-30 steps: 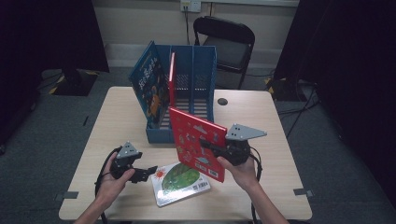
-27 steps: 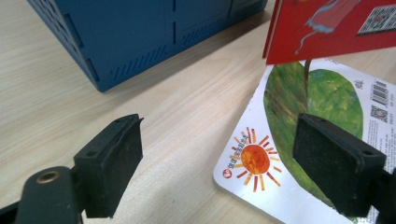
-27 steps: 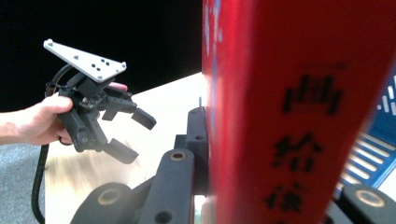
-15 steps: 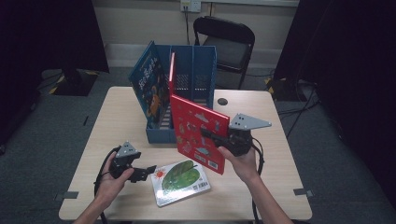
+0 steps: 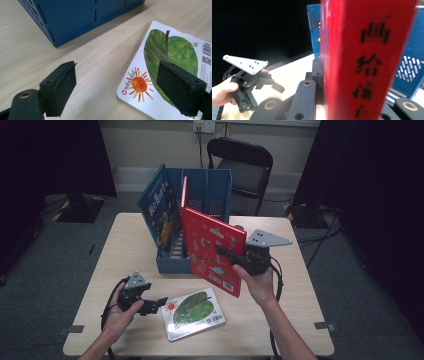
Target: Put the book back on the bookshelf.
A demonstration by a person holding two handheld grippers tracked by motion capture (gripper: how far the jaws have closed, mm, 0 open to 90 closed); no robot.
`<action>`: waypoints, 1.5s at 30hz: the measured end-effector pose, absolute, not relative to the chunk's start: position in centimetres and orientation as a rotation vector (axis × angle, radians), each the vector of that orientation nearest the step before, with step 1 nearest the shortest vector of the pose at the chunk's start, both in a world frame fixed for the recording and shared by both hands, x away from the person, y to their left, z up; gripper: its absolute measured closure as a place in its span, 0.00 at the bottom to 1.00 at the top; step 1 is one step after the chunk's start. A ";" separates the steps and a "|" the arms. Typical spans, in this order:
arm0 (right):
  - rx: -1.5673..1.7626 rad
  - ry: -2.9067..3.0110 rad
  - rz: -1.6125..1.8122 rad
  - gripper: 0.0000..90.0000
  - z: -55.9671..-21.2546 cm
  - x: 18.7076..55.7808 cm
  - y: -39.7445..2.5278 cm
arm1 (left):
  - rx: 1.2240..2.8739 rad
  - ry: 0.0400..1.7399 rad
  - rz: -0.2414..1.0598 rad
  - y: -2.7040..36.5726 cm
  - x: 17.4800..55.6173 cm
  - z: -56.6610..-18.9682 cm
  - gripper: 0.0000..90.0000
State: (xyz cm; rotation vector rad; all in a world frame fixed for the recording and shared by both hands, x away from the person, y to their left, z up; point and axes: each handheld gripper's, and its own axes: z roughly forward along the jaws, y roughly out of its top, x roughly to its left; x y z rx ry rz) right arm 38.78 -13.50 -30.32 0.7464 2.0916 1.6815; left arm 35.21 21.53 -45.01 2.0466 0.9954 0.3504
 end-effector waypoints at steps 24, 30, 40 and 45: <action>0.847 2.002 1.602 0.90 -28.9 41.8 -11.0 | 2.060 0.997 0.360 21.4 35.2 -45.1 0.18; 0.865 1.989 1.573 0.90 -28.8 42.6 -10.1 | 2.070 0.988 0.361 21.5 35.3 -45.1 0.18; 0.922 1.937 1.530 0.90 -28.6 44.2 -8.8 | 2.064 0.996 0.356 21.4 35.3 -45.1 0.18; 0.950 1.914 1.505 0.90 -28.6 45.0 -8.2 | 2.061 0.992 0.356 21.4 35.2 -45.1 0.18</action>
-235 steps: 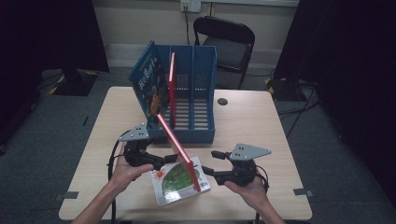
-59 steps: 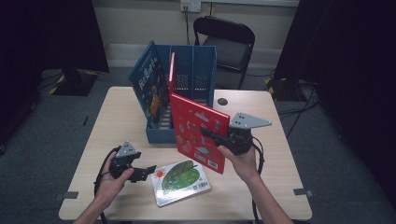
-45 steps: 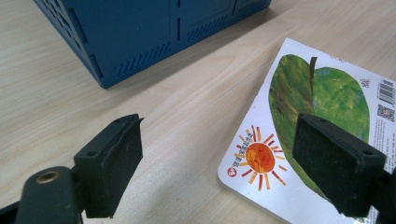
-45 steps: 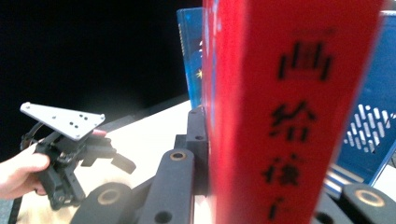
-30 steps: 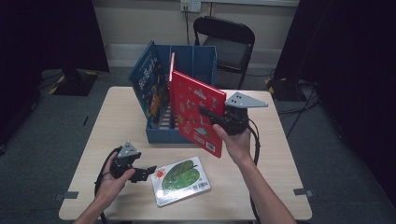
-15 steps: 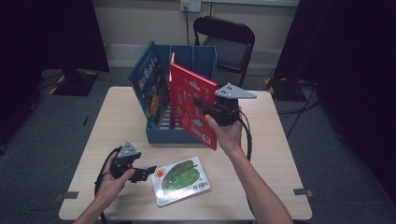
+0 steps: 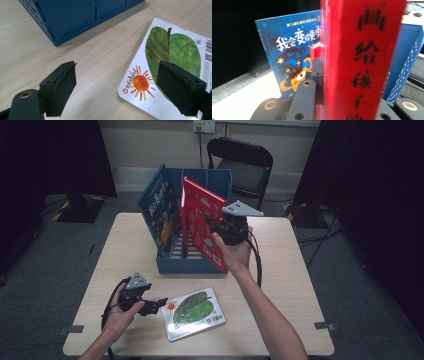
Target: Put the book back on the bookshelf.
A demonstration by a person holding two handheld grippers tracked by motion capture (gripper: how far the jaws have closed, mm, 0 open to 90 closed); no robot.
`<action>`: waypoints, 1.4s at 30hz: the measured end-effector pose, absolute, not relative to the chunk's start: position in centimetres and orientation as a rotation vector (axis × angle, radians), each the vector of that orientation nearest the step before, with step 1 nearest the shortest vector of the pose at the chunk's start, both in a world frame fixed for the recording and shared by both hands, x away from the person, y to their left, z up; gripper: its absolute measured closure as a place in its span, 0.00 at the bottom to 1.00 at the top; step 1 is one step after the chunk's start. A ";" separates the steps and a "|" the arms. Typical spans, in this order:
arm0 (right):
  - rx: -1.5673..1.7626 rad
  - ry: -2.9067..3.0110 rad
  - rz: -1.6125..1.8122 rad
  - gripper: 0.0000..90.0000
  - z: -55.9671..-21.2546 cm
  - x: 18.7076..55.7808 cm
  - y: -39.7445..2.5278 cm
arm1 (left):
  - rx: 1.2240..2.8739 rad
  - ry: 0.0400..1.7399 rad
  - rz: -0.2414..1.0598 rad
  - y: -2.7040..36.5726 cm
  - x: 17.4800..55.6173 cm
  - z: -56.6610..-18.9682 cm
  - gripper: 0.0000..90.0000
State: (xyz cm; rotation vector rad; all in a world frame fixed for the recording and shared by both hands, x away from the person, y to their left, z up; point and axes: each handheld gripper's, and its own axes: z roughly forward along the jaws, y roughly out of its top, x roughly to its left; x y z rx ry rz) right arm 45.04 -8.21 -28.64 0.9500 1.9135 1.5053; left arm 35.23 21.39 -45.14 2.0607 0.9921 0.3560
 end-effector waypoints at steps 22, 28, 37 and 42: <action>1.060 1.848 1.400 0.90 -29.1 48.2 -5.5 | 2.072 0.992 0.350 21.4 35.3 -45.2 0.18; 1.086 1.830 1.385 0.90 -29.2 49.1 -5.1 | 2.071 0.995 0.353 21.5 35.5 -45.3 0.18; 1.117 1.796 1.359 0.90 -29.0 50.5 -3.9 | 2.072 0.994 0.349 21.5 35.5 -45.3 0.18; 1.134 1.770 1.340 0.90 -29.2 51.2 -3.3 | 2.072 0.993 0.350 21.5 35.5 -45.4 0.18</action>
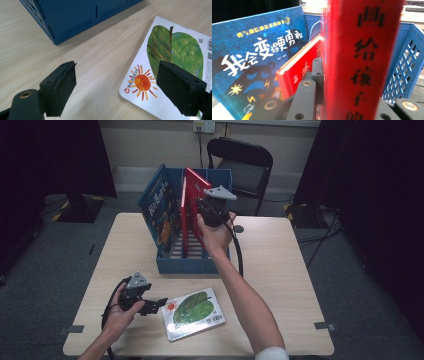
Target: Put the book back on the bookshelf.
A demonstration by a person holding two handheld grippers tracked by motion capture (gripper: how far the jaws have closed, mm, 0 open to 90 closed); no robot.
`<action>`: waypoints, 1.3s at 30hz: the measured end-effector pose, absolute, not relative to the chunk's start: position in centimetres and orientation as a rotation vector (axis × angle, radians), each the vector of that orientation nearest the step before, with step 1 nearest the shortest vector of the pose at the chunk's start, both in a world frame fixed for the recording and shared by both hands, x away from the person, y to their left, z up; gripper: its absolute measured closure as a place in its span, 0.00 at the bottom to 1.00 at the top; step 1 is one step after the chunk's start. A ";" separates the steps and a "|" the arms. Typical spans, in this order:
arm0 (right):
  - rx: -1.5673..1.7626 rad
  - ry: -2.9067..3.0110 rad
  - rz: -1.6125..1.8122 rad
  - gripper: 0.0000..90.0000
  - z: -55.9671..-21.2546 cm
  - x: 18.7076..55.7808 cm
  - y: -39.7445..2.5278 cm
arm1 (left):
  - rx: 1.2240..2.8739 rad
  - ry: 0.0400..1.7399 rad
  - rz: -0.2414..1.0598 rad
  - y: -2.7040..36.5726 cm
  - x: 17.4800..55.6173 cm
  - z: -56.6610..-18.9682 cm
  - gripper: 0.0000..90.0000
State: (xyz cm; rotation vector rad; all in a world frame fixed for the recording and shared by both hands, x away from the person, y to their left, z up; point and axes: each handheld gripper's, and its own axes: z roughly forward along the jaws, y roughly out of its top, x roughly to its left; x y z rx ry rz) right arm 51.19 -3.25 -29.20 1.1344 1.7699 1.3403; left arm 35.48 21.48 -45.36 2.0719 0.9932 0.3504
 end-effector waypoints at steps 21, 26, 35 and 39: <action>1.220 1.645 1.281 0.90 -31.4 53.5 -0.3 | 2.073 0.987 0.342 21.3 35.5 -45.4 0.18; 1.232 1.621 1.290 0.90 -32.3 53.7 0.0 | 2.083 0.985 0.341 21.4 35.5 -45.4 0.18; 1.245 1.632 1.263 0.90 -34.5 54.2 0.3 | 2.085 0.982 0.343 21.3 35.5 -45.4 0.18; 1.256 1.635 1.265 0.89 -35.6 54.2 0.3 | 2.083 0.983 0.343 21.3 35.5 -45.4 0.18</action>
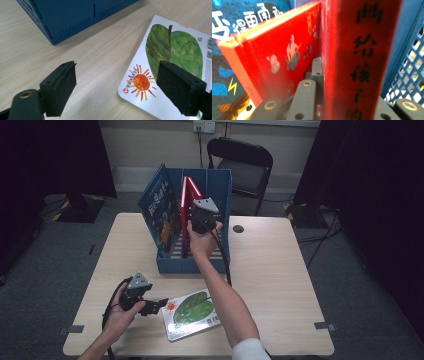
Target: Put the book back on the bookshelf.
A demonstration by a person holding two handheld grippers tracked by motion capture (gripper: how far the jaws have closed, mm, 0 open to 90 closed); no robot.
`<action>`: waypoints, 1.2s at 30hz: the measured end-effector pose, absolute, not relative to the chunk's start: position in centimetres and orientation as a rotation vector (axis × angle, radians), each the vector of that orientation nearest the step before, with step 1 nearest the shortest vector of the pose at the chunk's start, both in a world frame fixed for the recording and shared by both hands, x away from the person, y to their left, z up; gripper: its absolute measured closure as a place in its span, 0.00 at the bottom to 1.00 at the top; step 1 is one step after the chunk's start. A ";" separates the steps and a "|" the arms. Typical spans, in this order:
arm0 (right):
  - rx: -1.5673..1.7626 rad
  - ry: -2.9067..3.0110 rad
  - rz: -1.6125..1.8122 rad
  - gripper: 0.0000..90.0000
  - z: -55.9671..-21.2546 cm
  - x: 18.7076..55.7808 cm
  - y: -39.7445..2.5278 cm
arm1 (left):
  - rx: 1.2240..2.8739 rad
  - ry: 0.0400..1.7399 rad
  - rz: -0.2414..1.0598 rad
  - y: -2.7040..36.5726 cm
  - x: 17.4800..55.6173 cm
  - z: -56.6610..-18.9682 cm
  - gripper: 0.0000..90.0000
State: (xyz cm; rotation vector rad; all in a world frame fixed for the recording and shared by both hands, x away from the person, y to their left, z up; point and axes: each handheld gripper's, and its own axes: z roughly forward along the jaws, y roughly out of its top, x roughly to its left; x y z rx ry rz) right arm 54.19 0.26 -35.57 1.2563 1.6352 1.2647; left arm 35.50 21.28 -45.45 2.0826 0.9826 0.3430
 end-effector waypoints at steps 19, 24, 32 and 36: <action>1.219 1.674 1.286 0.89 -37.7 52.1 -0.6 | 2.095 0.978 0.341 21.0 35.5 -45.6 0.18; 1.205 1.701 1.284 0.88 -38.1 51.5 -0.9 | 2.096 0.978 0.338 20.9 35.5 -45.6 0.18; 1.191 1.755 1.313 0.82 -38.1 50.9 -1.7 | 2.101 0.981 0.337 20.9 35.5 -45.7 0.18; 1.180 1.792 1.322 0.80 -38.1 50.0 -2.4 | 2.105 0.980 0.340 21.0 35.5 -45.6 0.18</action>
